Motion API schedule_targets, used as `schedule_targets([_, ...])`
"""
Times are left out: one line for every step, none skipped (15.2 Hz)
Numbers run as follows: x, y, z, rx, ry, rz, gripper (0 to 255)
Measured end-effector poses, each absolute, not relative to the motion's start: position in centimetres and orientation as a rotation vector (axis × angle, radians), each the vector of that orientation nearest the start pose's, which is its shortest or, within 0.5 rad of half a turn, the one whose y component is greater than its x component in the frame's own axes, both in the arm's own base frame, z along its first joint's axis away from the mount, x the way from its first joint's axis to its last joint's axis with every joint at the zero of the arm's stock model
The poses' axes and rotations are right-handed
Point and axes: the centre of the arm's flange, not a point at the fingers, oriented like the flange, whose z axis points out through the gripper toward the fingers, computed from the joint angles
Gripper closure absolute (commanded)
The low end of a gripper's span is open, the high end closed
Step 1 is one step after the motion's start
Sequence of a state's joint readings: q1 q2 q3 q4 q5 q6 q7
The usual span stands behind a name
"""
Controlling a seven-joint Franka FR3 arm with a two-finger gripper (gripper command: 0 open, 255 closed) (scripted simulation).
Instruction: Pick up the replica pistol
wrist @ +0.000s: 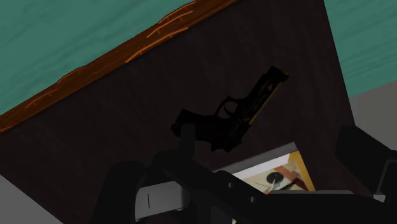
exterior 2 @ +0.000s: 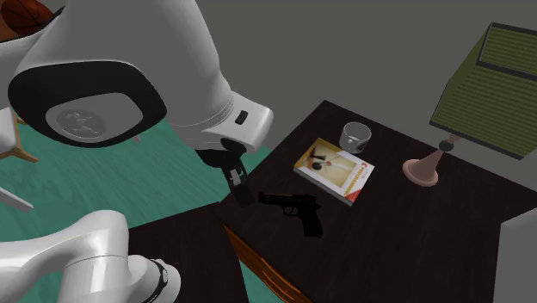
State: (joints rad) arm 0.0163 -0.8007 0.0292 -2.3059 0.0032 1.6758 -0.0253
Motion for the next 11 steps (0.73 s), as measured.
schedule_targets([31.3,1.8,62.9,-3.145,-0.100,-0.269,0])
schedule_targets([31.7,2.1,62.4,-3.146,-0.082,-0.262,0])
schedule_targets([32.3,2.4,61.7,-3.146,-0.052,-0.251,0])
schedule_targets([32.9,2.8,60.7,-3.146,-0.017,-0.237,0])
schedule_targets([33.5,3.1,59.7,-3.145,0.021,-0.224,0])
schedule_targets([34.2,3.5,58.7,-3.144,0.060,-0.210,0])
schedule_targets([34.7,3.9,57.6,-3.142,0.101,-0.195,0])
schedule_targets([35.2,4.3,56.6,-3.140,0.141,-0.181,0])
schedule_targets([36.3,4.5,55.6,-3.137,0.182,-0.167,0])
schedule_targets([37.2,5.0,54.7,-3.133,0.221,-0.151,0])
schedule_targets([37.8,5.2,53.4,-3.129,0.262,-0.136,0])
